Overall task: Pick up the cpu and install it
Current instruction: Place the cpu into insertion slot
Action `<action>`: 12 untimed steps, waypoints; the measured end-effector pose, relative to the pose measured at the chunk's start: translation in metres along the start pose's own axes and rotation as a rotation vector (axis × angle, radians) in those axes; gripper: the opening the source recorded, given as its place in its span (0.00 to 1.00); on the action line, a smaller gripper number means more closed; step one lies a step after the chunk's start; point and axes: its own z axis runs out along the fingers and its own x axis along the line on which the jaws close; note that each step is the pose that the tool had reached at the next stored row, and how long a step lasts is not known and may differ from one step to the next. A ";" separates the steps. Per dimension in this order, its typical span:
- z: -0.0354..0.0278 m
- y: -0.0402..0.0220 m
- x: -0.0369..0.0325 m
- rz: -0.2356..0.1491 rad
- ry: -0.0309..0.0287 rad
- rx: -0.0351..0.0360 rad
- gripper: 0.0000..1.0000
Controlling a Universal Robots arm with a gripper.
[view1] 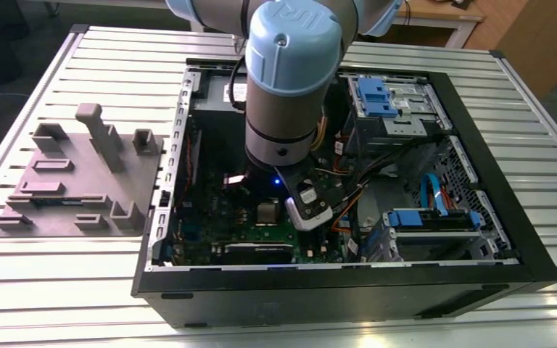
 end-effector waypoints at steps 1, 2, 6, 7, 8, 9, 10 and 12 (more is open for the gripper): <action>-0.0011 -0.0001 0.0001 0.000 0.0002 0.0004 0.47; -0.0013 0.0000 0.0000 0.000 0.0000 0.0000 0.47; -0.0013 0.0011 0.0000 0.000 0.0000 -0.0002 0.47; -0.0013 0.0017 0.0001 0.001 0.0000 -0.0003 0.47; -0.0013 0.0022 0.0000 0.001 -0.0001 -0.0004 0.47; -0.0012 0.0029 0.0001 0.001 -0.0001 -0.0004 0.47; -0.0011 0.0037 0.0001 0.001 -0.0001 -0.0005 0.47; -0.0004 0.0045 0.0000 0.001 -0.0001 -0.0006 0.47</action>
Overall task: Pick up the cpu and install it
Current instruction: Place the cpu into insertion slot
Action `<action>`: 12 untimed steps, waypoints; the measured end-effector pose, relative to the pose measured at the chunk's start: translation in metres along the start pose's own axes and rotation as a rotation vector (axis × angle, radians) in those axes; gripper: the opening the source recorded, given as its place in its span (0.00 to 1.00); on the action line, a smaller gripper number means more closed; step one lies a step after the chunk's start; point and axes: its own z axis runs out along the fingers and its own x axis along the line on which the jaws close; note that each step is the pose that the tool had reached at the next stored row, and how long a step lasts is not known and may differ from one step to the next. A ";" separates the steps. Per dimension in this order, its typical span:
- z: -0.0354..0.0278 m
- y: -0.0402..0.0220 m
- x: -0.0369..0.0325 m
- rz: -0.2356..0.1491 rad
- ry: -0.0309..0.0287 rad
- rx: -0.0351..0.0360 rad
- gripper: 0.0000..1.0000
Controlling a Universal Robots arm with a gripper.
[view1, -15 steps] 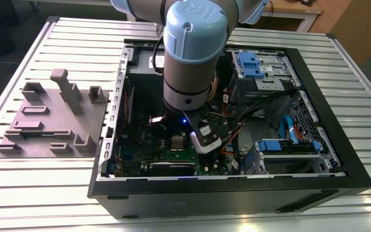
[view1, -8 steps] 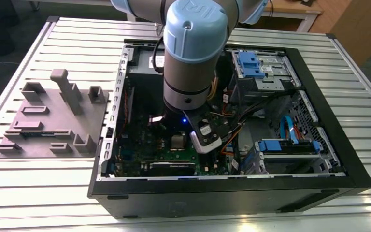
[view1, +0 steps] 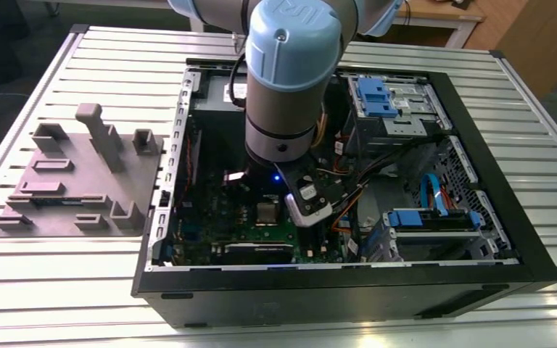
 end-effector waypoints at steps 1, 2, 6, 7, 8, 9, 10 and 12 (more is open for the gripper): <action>0.0004 0.0000 0.0000 0.000 0.0000 0.0001 0.47; 0.0008 -0.0001 0.0001 0.000 0.0004 0.0010 0.47; 0.0004 -0.0009 0.0001 -0.003 0.0000 -0.0003 0.41; 0.0002 -0.0013 0.0002 -0.007 -0.0001 0.0000 0.41; 0.0001 -0.0016 0.0002 -0.010 0.0001 0.0002 0.41; 0.0000 -0.0016 0.0003 -0.013 0.0002 0.0003 0.41; 0.0000 -0.0017 0.0003 -0.015 0.0003 0.0004 0.41; -0.0001 -0.0017 0.0003 -0.016 0.0003 0.0006 0.41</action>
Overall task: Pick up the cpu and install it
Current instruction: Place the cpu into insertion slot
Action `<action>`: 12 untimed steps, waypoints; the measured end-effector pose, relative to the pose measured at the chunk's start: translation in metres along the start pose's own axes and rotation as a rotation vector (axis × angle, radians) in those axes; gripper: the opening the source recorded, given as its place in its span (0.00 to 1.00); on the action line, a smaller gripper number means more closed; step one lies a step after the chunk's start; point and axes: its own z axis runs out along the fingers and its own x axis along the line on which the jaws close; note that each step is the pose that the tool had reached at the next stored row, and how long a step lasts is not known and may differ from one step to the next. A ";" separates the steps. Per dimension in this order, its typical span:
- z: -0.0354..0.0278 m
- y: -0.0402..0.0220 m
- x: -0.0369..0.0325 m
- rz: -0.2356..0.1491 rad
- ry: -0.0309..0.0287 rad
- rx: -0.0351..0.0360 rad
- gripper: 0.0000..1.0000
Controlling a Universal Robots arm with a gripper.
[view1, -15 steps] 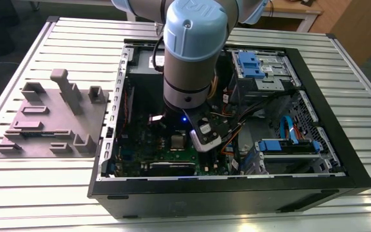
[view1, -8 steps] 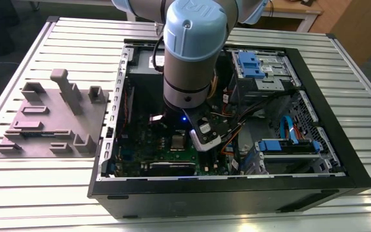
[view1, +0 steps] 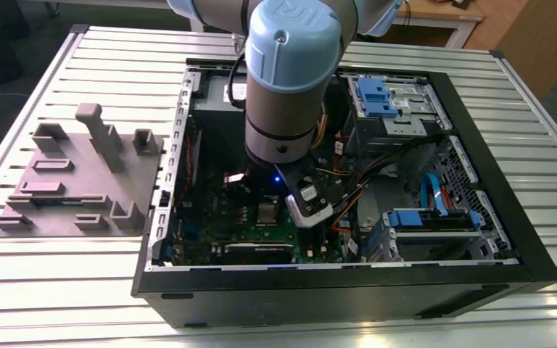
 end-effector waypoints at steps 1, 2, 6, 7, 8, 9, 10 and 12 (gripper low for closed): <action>0.0000 0.0000 0.0000 0.000 0.0000 0.0000 0.41; 0.0001 0.0000 0.0000 0.000 0.0000 0.0000 0.41; 0.0005 -0.0002 -0.0001 0.000 0.0000 0.0000 0.41; 0.0007 -0.0002 -0.0001 0.000 0.0001 0.0000 0.41; 0.0008 -0.0002 0.0000 0.000 0.0001 0.0002 0.41; 0.0008 -0.0002 -0.0001 0.000 0.0001 0.0003 0.41; 0.0009 -0.0002 -0.0001 0.000 0.0001 0.0004 0.41; 0.0010 -0.0002 -0.0001 0.000 0.0000 0.0001 0.41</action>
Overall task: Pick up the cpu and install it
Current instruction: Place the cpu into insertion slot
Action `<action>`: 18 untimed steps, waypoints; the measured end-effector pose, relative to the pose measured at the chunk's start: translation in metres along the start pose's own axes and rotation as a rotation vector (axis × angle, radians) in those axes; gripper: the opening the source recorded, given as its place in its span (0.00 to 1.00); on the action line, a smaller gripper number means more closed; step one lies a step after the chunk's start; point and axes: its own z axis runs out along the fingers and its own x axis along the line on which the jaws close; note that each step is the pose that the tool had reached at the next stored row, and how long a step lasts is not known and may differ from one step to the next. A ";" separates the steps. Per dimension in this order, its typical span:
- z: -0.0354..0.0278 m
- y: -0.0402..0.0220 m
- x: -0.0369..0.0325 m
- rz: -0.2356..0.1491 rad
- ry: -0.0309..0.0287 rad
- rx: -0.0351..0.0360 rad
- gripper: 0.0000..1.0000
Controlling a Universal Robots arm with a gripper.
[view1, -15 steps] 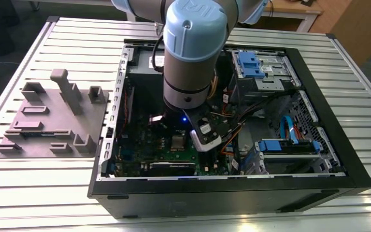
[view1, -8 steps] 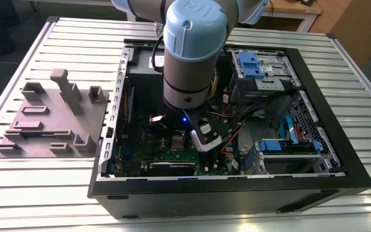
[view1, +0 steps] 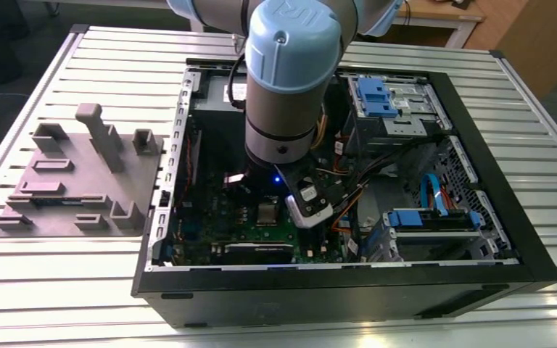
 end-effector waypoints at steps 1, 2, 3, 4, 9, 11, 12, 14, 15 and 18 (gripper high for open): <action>0.0000 0.0000 0.0000 0.000 0.0000 0.0001 0.41; 0.0000 0.0000 0.0000 0.000 0.0000 0.0000 0.41; 0.0000 0.0000 0.0000 0.000 0.0000 0.0000 0.41; 0.0000 0.0000 0.0000 0.000 0.0000 0.0001 0.41; 0.0003 0.0001 -0.0001 0.000 -0.0002 -0.0005 0.48; 0.0002 0.0000 0.0000 0.000 -0.0001 -0.0001 0.54; 0.0001 0.0000 0.0000 0.000 0.0000 0.0000 0.54; -0.0016 0.0000 0.0001 0.000 0.0002 0.0003 0.54; -0.0030 0.0000 0.0000 0.000 0.0000 0.0001 0.54; -0.0091 0.0001 0.0001 0.000 -0.0001 -0.0001 0.54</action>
